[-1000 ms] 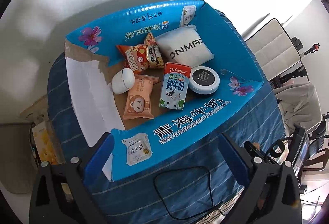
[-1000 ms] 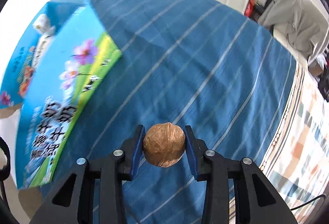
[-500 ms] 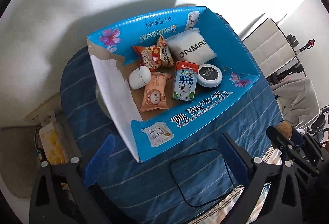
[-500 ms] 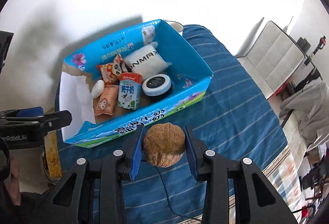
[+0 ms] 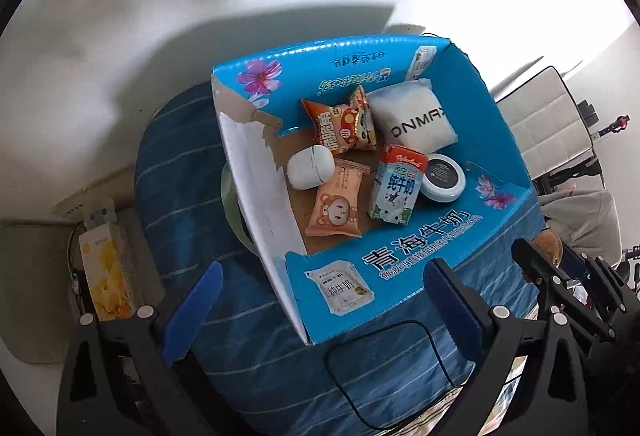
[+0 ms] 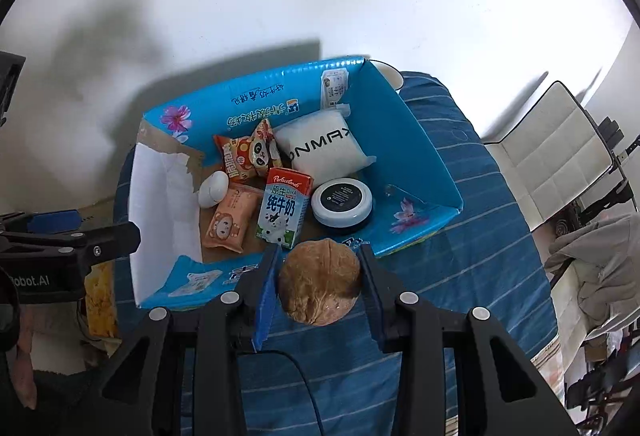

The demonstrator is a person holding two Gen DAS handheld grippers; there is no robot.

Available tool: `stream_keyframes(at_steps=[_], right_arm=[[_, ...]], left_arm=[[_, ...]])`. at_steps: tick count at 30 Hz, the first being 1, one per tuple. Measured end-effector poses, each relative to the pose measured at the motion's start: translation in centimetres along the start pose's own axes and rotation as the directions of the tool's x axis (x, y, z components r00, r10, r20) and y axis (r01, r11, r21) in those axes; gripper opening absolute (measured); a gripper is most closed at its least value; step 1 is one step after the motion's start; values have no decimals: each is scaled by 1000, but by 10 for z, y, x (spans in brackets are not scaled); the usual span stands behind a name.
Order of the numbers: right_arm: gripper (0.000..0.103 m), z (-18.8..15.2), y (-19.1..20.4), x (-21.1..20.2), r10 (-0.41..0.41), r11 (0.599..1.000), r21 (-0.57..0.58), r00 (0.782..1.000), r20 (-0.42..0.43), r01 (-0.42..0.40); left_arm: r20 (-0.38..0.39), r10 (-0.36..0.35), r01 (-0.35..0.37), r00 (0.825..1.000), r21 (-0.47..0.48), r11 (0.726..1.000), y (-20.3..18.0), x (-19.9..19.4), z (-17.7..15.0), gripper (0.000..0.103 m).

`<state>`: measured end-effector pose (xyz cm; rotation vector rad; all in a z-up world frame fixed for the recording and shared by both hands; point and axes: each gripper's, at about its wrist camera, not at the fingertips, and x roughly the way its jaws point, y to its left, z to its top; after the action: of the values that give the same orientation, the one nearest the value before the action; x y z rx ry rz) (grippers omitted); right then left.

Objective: Organize objects
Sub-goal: 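Carry the walnut over the blue box with the right tool, then open the right tool to drop the walnut into the box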

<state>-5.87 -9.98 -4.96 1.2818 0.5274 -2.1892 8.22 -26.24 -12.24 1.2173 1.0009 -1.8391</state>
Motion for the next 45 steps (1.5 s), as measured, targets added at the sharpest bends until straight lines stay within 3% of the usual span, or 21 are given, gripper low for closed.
stream_keyframes(at_steps=[4, 16, 25, 34, 37, 39, 45], right_arm=[[40, 16, -1, 39, 5, 1000, -13, 999, -37, -6], [40, 44, -8, 123, 13, 996, -84, 986, -166, -28], [40, 43, -8, 162, 44, 993, -92, 968, -248, -69], [41, 41, -13, 168, 47, 994, -79, 964, -260, -70], [49, 41, -16, 164, 55, 994, -78, 965, -258, -78], [67, 40, -18, 158, 59, 994, -70, 967, -247, -79], [91, 41, -21, 130, 75, 996, -38, 975, -209, -84]], left_arm=[[-59, 8, -9, 998, -18, 1000, 2, 27, 17, 103], [-137, 36, -52, 990, -118, 992, 16, 78, 44, 103], [-187, 35, -60, 982, -130, 990, 24, 97, 47, 103], [-182, 44, -65, 982, -112, 992, 21, 93, 45, 103], [-166, 43, -60, 985, -98, 993, 18, 85, 45, 103], [-154, 45, -59, 987, -86, 995, 16, 78, 45, 103], [-120, 34, -39, 992, -37, 999, 8, 51, 40, 103]])
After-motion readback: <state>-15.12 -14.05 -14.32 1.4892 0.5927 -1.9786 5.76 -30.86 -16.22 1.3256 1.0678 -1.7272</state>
